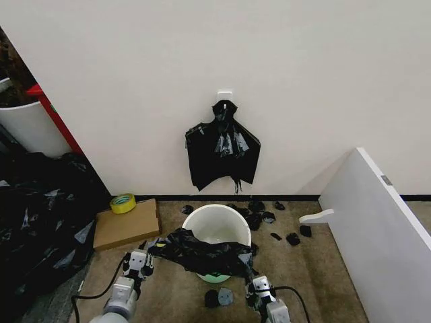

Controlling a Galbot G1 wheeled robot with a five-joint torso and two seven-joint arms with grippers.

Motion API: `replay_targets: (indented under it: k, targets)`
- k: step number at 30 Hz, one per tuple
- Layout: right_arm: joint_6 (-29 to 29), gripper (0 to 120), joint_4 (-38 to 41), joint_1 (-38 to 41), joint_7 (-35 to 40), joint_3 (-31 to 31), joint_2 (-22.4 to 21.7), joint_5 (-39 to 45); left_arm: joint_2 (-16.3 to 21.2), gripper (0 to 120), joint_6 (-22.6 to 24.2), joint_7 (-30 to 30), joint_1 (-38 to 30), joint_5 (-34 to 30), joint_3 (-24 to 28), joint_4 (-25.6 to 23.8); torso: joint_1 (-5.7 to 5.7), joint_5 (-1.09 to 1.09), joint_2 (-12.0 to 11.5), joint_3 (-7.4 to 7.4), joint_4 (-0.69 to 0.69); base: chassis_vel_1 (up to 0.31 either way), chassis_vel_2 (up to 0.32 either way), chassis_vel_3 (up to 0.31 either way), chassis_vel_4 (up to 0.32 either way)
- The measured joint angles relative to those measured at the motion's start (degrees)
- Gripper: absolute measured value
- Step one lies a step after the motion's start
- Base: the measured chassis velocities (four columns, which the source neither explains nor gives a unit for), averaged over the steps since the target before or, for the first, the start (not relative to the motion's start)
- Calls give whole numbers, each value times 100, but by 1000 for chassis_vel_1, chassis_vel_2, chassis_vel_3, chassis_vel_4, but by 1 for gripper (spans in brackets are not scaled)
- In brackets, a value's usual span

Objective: Place the garbage bag over the trash bin.

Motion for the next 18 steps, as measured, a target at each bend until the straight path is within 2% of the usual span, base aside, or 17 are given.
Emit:
replay_targets:
  k: [4, 6, 10, 12, 14, 16, 18]
  targets:
    - [514, 57, 9, -257, -246, 103, -110, -318, 90, 61, -314, 225, 113, -4, -80, -23, 0, 0, 0, 0, 0, 0, 0, 0, 0]
    - [655, 61, 1, -319, -330, 127, -131, -433, 112, 65, -377, 280, 149, 9, -93, -31, 0, -1, 0, 0, 0, 0, 0, 0, 0]
    - [1193, 79, -15, -509, -607, 177, -177, -789, 203, 84, -733, 607, 259, 186, -178, -19, 0, -1, 0, 0, 0, 0, 0, 0, 0]
    - [1263, 82, -18, -525, -627, 180, -177, -840, 220, 86, -800, 694, 277, 200, -194, -3, 0, -1, 0, 0, 0, 0, 0, 0, 0]
    - [1371, 91, -23, -538, -646, 183, -167, -905, 258, 95, -1042, 983, 295, 241, -226, 84, 0, -2, 0, 0, 0, 0, 0, 0, 0]
    - [1382, 97, -23, -531, -645, 183, -151, -909, 288, 98, -1155, 1222, 292, 272, -241, 176, 0, -2, 0, 0, -1, 0, 0, 0, 0]
    - [1383, 100, -22, -515, -636, 178, -135, -917, 313, 100, -1567, 1581, 249, 197, -250, 362, 0, -1, 0, 0, 1, 0, 0, 0, 0]
